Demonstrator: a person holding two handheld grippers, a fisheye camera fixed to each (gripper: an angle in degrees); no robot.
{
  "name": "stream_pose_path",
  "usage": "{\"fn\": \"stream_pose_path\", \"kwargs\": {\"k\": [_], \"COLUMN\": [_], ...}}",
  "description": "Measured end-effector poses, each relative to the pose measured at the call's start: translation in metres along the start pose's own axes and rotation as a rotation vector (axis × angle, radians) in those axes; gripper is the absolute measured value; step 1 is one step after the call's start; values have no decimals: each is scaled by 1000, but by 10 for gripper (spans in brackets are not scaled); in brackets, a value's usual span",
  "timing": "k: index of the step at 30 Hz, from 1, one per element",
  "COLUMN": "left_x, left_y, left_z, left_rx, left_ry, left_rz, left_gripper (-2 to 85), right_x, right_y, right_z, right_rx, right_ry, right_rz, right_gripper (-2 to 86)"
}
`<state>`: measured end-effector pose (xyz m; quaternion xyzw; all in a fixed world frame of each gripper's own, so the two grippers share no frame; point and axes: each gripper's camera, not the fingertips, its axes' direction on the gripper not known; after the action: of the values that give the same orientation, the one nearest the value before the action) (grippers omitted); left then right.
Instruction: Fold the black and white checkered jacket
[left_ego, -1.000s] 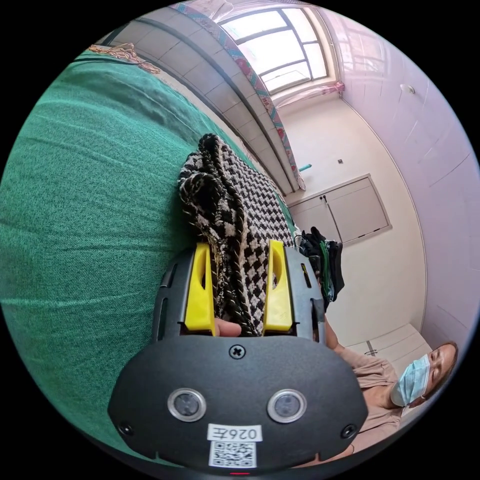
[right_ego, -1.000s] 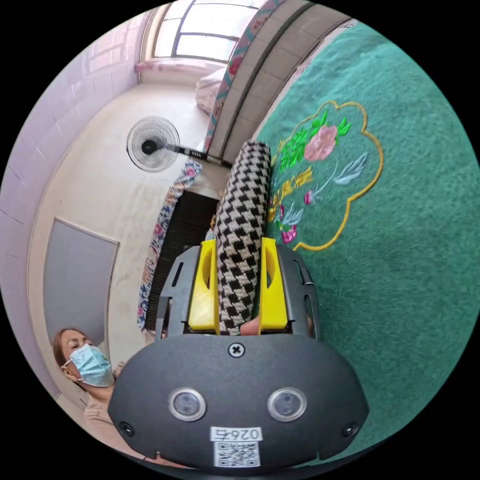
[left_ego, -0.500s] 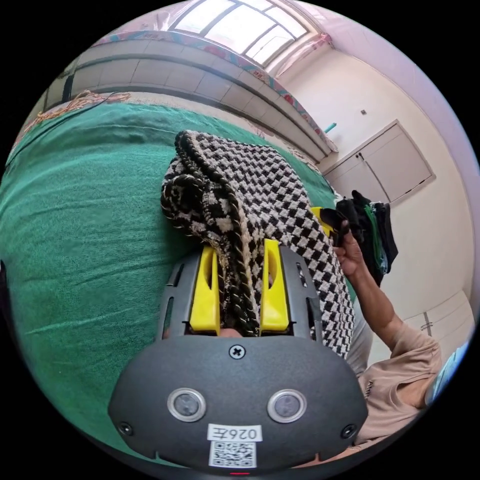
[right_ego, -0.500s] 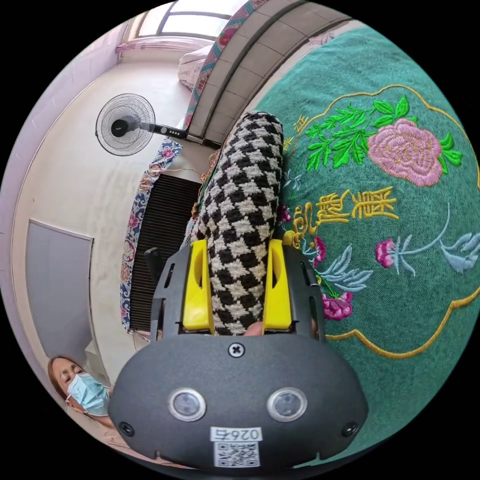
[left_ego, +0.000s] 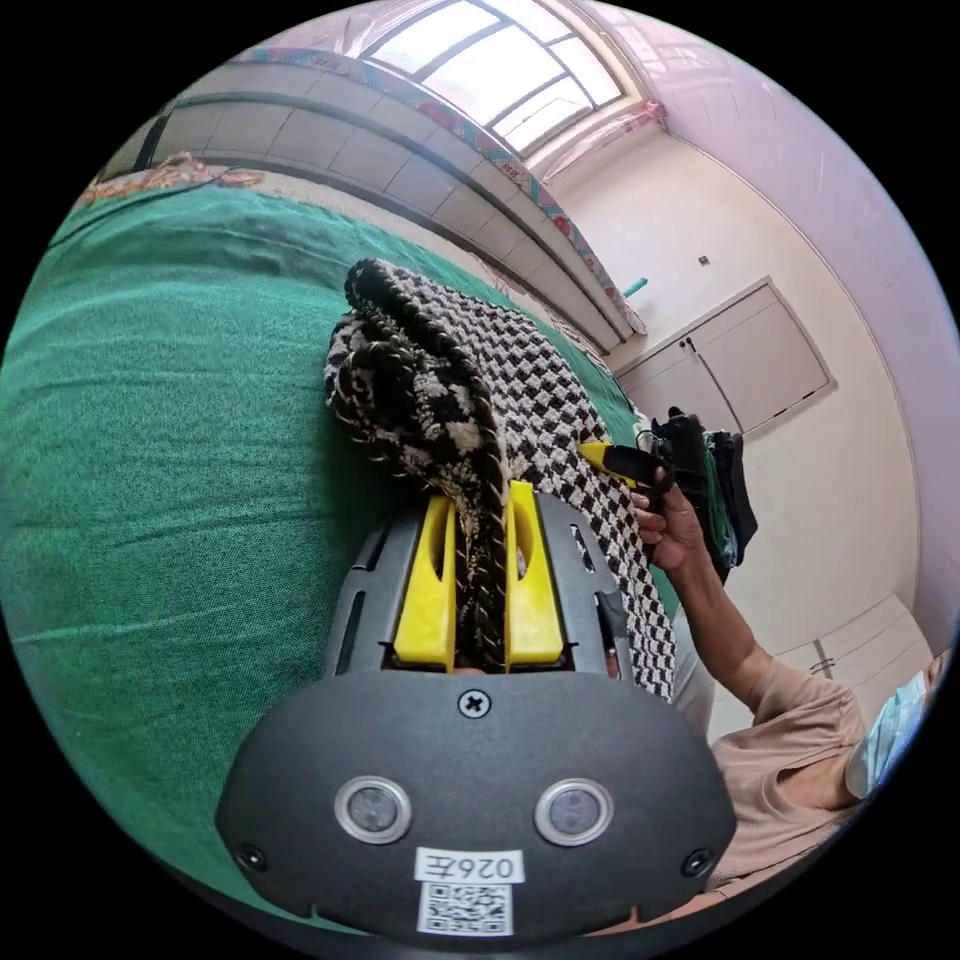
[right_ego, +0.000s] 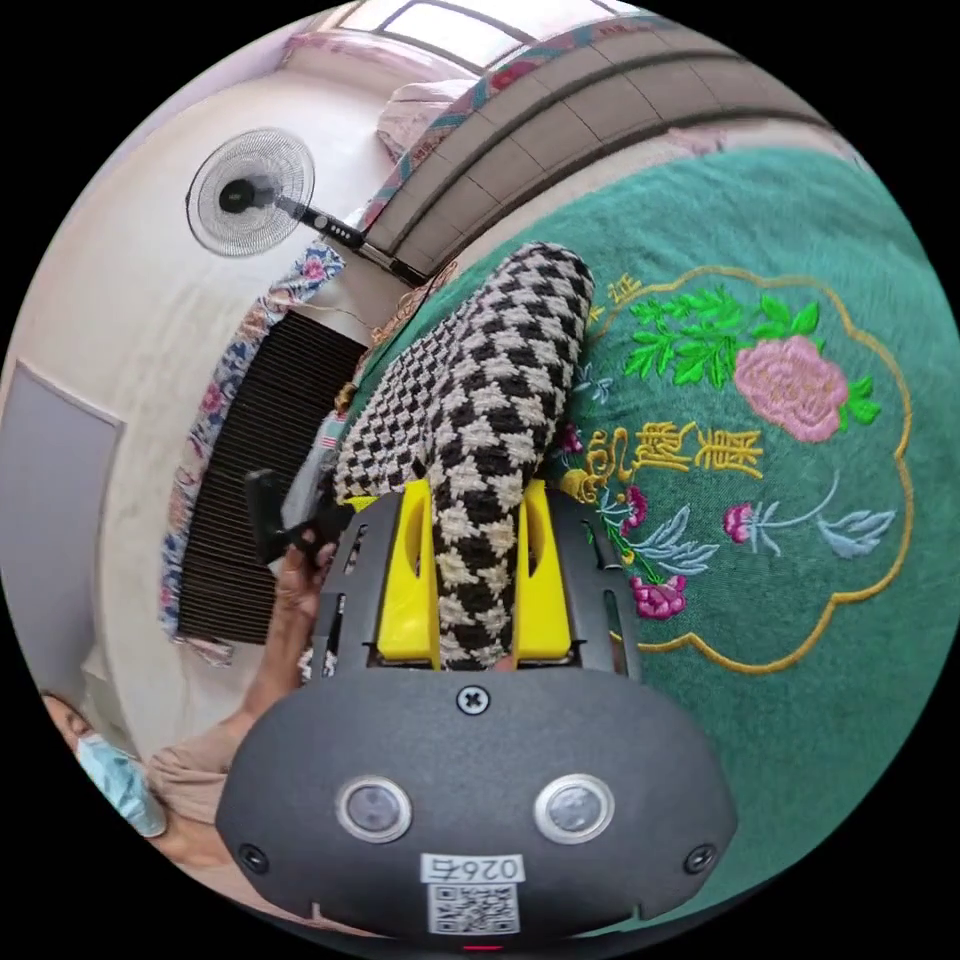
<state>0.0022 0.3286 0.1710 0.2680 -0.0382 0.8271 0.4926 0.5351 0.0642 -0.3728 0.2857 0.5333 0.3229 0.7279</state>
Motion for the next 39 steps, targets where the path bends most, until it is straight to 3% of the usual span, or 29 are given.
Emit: {"fn": "stream_pose_path", "kwargs": {"k": [4, 10, 19, 25, 27, 32, 36, 39], "left_x": [83, 211, 443, 623, 691, 721, 653, 590], "left_y": [7, 35, 27, -39, -81, -105, -83, -74], "left_z": [-16, -60, -39, 56, 126, 272, 279, 244], "left_rx": [92, 276, 393, 337, 286, -39, -89, -90], "left_ry": [-94, -31, 310, 538, 574, 442, 395, 356], "left_rz": [221, 433, 652, 725, 709, 594, 609, 551], "left_gripper": [72, 69, 67, 69, 72, 28, -7, -9], "right_x": [-77, -130, -109, -38, 10, 212, 317, 411], "right_y": [55, 179, 322, 323, 294, 213, 225, 225], "right_z": [61, 89, 40, -5, -27, -75, -7, 55], "right_rx": [56, 267, 462, 347, 304, 207, 385, 354], "right_ry": [414, 723, 1096, 1489, 1590, 1509, 1263, 1125], "right_rz": [-299, -569, -618, -536, -463, 2, 19, 145], "right_gripper": [66, 64, 64, 67, 72, 63, 38, 31]}}
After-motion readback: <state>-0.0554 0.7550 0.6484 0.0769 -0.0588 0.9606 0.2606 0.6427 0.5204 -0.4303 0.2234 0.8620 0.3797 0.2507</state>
